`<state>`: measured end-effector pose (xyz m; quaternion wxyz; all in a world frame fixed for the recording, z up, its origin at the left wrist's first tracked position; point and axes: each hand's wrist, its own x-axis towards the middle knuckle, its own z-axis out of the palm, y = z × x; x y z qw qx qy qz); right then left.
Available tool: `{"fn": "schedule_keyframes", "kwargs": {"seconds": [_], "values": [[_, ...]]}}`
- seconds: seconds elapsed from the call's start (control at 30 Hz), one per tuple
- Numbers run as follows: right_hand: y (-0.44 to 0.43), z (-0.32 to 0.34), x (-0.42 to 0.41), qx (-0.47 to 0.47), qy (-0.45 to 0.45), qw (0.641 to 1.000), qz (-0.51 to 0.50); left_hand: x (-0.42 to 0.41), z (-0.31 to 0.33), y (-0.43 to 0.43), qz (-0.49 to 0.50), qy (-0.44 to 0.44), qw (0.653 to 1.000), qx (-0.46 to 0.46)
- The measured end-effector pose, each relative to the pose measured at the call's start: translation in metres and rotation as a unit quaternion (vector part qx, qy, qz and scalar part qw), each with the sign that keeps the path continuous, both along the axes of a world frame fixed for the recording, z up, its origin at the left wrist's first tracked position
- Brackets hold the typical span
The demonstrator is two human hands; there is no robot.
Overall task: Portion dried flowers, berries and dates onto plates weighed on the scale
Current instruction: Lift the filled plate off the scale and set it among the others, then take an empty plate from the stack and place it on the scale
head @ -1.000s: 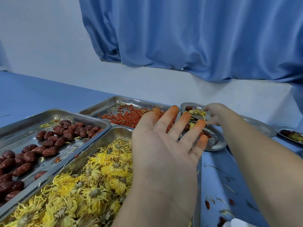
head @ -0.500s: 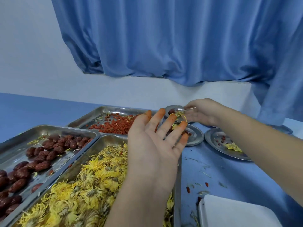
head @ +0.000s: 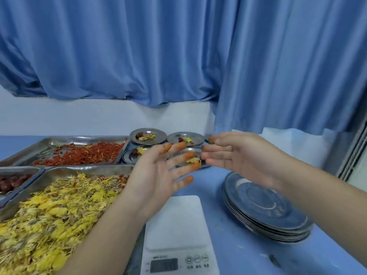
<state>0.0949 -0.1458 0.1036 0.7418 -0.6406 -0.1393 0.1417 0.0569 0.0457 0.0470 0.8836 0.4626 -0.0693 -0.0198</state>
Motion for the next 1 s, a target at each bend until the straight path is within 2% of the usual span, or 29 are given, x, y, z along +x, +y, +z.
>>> {"fn": "schedule_keyframes", "kwargs": {"seconds": [0.17, 0.23, 0.27, 0.33, 0.43, 0.53, 0.73, 1.0], "values": [[-0.052, -0.026, -0.032, -0.018, -0.039, 0.997, -0.071, -0.018, -0.018, -0.022, -0.027, 0.004, 1.0, 0.015], [-0.066, -0.048, -0.039, -0.114, -0.114, 0.978, -0.135, -0.028, -0.026, -0.019, -0.018, 0.018, 1.0, 0.009], [-0.073, -0.061, -0.043, -0.19, -0.173, 0.952, -0.164, -0.032, -0.03, -0.016, -0.009, 0.026, 1.0, 0.005], [-0.087, -0.086, -0.05, -0.345, -0.281, 0.878, -0.176, -0.041, -0.038, -0.005, 0.014, 0.042, 0.999, -0.001], [-0.104, -0.112, -0.056, -0.507, -0.35, 0.776, -0.135, -0.053, -0.049, 0.013, 0.042, 0.053, 0.998, -0.019], [-0.109, -0.117, -0.056, -0.584, -0.36, 0.719, -0.114, -0.061, -0.055, 0.024, 0.045, 0.062, 0.995, -0.055], [-0.103, -0.112, -0.049, -0.66, -0.351, 0.658, -0.091, -0.07, -0.056, 0.027, 0.055, 0.062, 0.994, -0.067], [-0.098, -0.1, -0.044, -0.705, -0.334, 0.619, -0.096, -0.072, -0.055, 0.031, 0.06, 0.063, 0.993, -0.079]]}}
